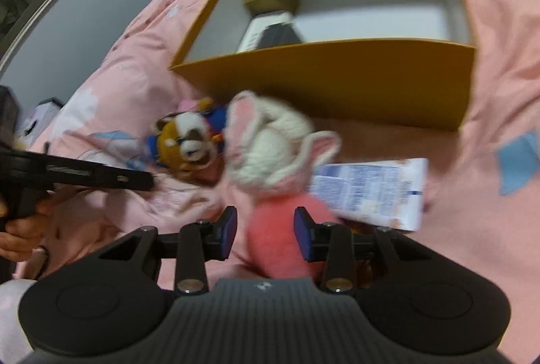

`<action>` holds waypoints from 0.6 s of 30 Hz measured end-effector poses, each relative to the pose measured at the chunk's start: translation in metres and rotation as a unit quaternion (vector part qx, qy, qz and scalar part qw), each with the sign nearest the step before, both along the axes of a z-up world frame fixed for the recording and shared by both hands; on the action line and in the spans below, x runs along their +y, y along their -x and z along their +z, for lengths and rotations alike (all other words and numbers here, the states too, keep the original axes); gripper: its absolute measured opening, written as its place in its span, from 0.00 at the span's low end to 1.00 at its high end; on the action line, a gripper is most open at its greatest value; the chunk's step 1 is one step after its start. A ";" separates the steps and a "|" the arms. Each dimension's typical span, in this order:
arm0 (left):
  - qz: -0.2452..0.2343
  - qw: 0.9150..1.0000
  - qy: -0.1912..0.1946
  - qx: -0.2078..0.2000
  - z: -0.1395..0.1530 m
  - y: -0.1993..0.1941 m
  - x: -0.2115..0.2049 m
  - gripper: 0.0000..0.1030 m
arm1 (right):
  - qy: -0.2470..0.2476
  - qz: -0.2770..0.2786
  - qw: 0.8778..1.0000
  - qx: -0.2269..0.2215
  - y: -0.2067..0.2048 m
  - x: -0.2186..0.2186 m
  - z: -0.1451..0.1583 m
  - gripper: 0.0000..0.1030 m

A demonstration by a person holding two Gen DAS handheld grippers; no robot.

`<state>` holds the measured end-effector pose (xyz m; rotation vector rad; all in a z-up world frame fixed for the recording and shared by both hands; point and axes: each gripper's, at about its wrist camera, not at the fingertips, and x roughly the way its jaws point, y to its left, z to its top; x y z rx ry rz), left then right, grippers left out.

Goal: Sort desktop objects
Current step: 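Grasp white crocheted bunny with right tool while left tool grasps chef-hat duck plush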

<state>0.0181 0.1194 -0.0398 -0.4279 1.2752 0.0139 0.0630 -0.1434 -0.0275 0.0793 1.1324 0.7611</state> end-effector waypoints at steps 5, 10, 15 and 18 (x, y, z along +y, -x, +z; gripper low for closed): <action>-0.011 0.996 -0.063 -0.060 0.021 -0.001 -0.011 0.42 | 0.014 0.034 0.995 -0.089 0.002 0.020 0.027 0.41; -0.109 0.970 -0.166 -0.137 0.037 -0.008 -0.044 0.45 | 0.044 0.041 0.990 -0.128 -0.002 0.031 0.022 0.48; -0.234 0.936 -0.214 -0.156 0.033 -0.022 -0.065 0.49 | 0.067 0.056 0.990 -0.113 -0.023 0.047 0.013 0.52; -0.284 0.921 -0.224 -0.147 0.021 -0.033 -0.069 0.53 | 0.092 0.070 0.989 -0.092 -0.034 0.056 0.002 0.57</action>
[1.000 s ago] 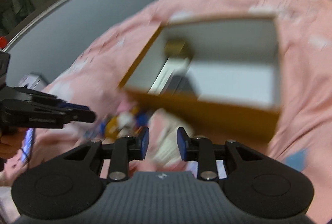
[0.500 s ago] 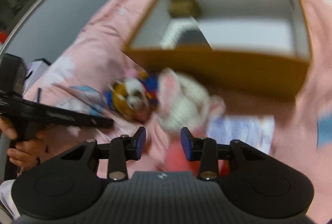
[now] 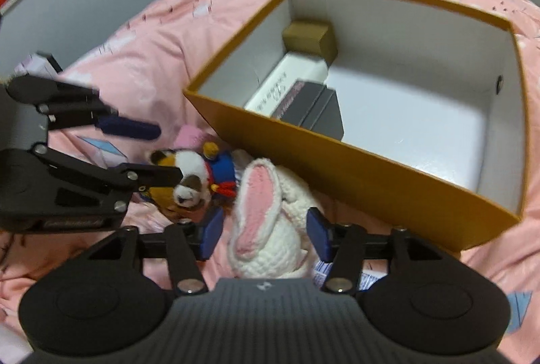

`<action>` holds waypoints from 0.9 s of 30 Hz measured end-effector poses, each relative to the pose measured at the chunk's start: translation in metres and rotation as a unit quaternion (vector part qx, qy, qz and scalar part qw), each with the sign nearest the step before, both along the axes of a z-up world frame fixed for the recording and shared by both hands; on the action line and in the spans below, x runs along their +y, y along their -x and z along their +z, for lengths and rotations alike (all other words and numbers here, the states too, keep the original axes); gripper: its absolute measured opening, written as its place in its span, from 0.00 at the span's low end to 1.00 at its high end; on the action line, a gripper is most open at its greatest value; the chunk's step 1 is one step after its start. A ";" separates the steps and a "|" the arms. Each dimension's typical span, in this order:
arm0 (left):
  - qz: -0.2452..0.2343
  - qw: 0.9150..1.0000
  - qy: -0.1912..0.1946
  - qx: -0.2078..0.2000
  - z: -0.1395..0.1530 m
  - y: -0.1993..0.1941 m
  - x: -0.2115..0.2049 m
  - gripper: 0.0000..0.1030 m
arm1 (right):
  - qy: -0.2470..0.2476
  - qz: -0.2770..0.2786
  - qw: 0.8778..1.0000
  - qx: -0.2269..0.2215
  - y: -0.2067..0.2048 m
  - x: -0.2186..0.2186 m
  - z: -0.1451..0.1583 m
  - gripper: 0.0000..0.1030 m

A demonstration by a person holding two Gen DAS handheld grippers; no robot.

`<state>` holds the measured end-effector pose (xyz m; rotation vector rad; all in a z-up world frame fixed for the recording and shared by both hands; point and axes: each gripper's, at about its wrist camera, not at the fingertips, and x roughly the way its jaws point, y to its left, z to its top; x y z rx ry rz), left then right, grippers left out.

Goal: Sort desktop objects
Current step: 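Grasp white crocheted bunny with right tool while left tool grasps chef-hat duck plush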

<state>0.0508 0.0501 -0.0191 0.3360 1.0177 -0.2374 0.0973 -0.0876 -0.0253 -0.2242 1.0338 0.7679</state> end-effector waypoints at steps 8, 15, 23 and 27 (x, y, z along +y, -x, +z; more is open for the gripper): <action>-0.038 0.996 -0.014 0.074 -0.035 -0.029 0.004 0.58 | 0.009 -0.002 0.998 0.060 -0.008 -0.002 -0.025 0.56; -0.027 0.993 -0.004 0.111 -0.050 -0.044 0.008 0.60 | -0.002 -0.011 0.997 0.074 -0.006 -0.005 -0.037 0.51; 0.021 0.995 0.021 0.093 -0.039 -0.032 0.014 0.39 | -0.041 -0.040 0.996 0.069 -0.002 -0.019 -0.021 0.45; 0.061 0.994 0.044 0.081 -0.032 -0.026 0.027 0.37 | -0.082 -0.058 0.992 0.069 -0.001 -0.035 -0.007 0.44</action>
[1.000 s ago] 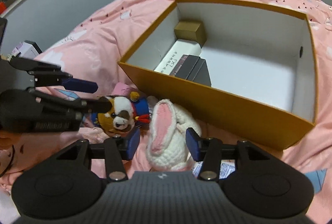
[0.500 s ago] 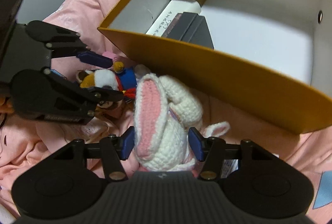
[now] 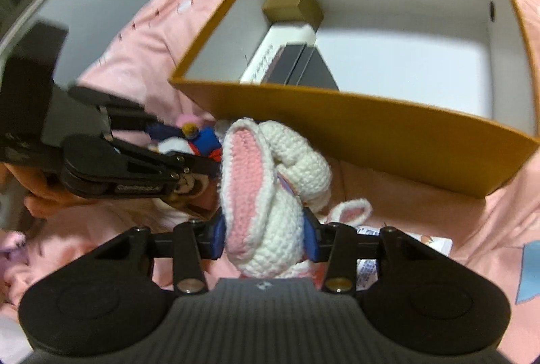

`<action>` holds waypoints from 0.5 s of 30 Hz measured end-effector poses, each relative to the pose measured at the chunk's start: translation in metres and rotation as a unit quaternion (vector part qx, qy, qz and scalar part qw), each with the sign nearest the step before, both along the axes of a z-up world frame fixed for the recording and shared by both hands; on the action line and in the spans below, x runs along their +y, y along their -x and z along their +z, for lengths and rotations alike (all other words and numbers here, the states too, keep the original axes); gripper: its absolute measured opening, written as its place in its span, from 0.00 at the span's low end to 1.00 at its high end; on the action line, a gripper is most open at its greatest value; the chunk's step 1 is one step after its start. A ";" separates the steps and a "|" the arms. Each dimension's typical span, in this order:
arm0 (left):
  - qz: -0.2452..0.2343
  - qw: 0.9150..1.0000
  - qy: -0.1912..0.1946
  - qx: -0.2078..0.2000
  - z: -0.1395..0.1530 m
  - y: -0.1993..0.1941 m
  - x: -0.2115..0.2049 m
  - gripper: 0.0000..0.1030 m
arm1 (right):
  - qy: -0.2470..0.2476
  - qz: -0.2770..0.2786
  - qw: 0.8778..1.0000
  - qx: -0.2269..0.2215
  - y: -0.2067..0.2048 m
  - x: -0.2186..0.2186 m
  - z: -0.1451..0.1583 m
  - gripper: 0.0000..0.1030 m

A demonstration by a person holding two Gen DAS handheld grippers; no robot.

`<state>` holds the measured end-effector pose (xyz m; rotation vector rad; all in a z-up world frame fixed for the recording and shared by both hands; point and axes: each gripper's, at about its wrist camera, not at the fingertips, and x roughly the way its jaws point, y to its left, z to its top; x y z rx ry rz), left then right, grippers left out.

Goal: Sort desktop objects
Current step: 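Grasp white crocheted bunny with right tool while left tool grasps chef-hat duck plush, then carry the bunny and duck plush into the orange box with both tools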

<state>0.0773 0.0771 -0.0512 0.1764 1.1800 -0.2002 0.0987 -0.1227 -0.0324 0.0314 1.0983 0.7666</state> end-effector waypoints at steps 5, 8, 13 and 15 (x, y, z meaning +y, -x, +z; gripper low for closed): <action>0.043 0.998 0.027 -0.033 0.023 0.012 0.016 0.35 | -0.030 -0.014 0.999 -0.022 0.005 -0.014 0.024 0.44; 0.067 0.995 0.048 -0.052 0.040 0.019 0.019 0.34 | -0.048 -0.018 0.998 -0.035 0.008 -0.021 0.038 0.44; 0.088 0.989 0.090 -0.081 0.072 0.030 0.026 0.33 | -0.077 -0.023 0.996 -0.045 0.012 -0.029 0.057 0.43; 0.089 0.985 0.110 -0.098 0.086 0.031 0.027 0.33 | -0.088 -0.024 0.994 -0.052 0.013 -0.031 0.065 0.43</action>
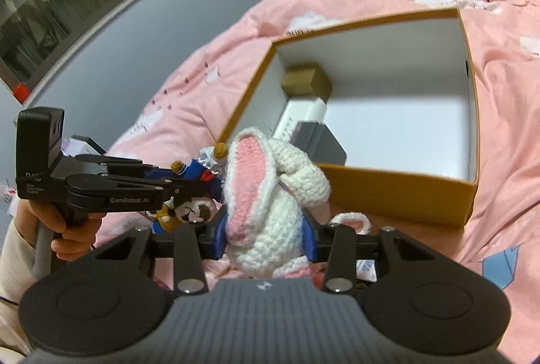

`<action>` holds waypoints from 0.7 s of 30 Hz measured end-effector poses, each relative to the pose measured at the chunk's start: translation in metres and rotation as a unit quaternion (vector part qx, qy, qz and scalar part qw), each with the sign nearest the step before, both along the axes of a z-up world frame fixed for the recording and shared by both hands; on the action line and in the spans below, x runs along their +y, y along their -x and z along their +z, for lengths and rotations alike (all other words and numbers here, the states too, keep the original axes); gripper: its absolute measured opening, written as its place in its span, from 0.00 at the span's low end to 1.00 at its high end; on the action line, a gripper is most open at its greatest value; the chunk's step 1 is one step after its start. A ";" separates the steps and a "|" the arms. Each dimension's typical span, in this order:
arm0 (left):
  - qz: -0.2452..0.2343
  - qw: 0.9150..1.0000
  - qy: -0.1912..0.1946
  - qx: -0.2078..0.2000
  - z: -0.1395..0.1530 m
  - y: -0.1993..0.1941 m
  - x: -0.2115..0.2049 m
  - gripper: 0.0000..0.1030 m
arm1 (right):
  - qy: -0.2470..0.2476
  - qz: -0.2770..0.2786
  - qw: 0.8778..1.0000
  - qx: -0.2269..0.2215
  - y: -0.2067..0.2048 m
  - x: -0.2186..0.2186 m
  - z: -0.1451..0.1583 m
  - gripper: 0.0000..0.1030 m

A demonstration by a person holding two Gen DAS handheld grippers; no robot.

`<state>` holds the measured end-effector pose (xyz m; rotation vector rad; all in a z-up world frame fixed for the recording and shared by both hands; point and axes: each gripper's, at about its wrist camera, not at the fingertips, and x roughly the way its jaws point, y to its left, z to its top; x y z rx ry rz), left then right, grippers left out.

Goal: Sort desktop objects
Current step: 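Carry the bunny and duck plush into the orange box with both tools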

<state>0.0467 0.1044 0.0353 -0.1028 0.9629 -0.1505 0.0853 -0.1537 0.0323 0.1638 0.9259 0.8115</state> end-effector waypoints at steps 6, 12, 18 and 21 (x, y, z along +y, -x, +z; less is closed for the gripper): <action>-0.007 0.998 0.029 -0.057 0.039 -0.016 -0.008 0.33 | -0.016 -0.021 0.998 -0.063 -0.002 -0.012 0.034 0.43; -0.011 0.994 0.081 -0.069 0.049 -0.056 -0.024 0.33 | -0.022 -0.076 0.994 -0.079 -0.027 -0.023 0.045 0.43; -0.004 0.995 0.097 -0.035 0.029 -0.097 -0.047 0.33 | -0.009 -0.132 0.990 -0.041 -0.059 -0.030 0.027 0.43; 0.010 0.994 0.110 -0.019 0.017 -0.115 -0.052 0.33 | 0.002 -0.149 0.988 -0.030 -0.072 -0.028 0.016 0.43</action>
